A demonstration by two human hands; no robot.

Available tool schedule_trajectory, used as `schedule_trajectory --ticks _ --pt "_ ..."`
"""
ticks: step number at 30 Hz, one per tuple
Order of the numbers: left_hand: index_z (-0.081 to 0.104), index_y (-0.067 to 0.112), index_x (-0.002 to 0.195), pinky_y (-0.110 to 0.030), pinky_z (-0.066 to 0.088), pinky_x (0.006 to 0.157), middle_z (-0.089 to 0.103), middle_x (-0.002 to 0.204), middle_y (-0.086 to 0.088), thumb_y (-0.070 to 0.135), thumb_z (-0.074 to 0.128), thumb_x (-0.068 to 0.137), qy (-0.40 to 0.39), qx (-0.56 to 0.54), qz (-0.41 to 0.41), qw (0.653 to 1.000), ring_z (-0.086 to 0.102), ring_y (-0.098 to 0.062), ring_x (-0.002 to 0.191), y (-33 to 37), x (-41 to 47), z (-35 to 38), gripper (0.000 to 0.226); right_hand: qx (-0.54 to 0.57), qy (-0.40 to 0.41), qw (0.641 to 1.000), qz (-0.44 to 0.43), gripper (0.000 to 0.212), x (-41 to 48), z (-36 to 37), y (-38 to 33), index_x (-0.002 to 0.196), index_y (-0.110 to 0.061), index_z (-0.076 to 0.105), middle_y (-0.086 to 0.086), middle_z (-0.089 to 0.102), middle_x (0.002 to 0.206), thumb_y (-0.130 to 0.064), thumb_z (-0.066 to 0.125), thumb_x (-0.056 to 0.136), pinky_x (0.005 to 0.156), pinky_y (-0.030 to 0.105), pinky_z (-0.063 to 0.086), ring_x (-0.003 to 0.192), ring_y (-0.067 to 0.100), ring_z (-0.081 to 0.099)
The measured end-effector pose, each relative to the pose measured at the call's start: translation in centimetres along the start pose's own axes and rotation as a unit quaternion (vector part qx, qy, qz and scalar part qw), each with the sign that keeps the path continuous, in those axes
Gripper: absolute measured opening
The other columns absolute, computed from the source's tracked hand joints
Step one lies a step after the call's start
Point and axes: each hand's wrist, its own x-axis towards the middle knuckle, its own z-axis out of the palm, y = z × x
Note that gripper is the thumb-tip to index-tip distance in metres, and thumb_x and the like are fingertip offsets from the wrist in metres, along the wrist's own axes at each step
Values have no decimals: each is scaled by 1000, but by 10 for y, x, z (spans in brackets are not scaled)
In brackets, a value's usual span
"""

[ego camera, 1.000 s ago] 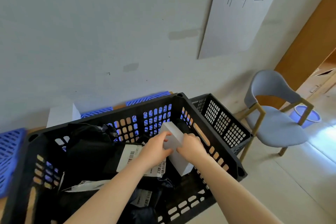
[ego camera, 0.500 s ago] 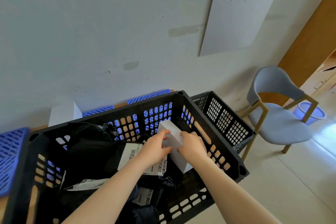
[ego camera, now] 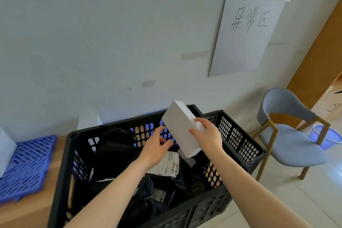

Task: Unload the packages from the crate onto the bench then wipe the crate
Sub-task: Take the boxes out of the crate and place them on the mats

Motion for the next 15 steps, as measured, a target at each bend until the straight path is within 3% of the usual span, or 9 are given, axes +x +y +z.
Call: schedule_trajectory --ticks 5,12,15 --pt "22 33 150 -27 47 89 60 108 10 35 62 93 17 -42 2 999 62 -7 98 11 -24 -29 70 106 -18 994 -14 41 -15 11 -36 124 -27 58 -3 61 116 -24 67 85 82 34 47 104 18 56" --pt "14 32 153 -14 47 67 61 108 7 23 68 90 104 -99 -5 990 63 -4 95 -1 -46 -96 83 156 -55 985 -56 36 -29 64 -95 120 -27 59 -3 60 110 -25 66 85 76 30 47 100 18 57" --pt "14 32 153 -14 48 67 60 106 8 13 71 86 167 -137 -8 976 63 -3 93 -12 -44 -125 90 184 -76 978 -59 35 -27 91 -122 120 -27 57 0 61 112 -28 66 86 80 36 53 102 20 58"
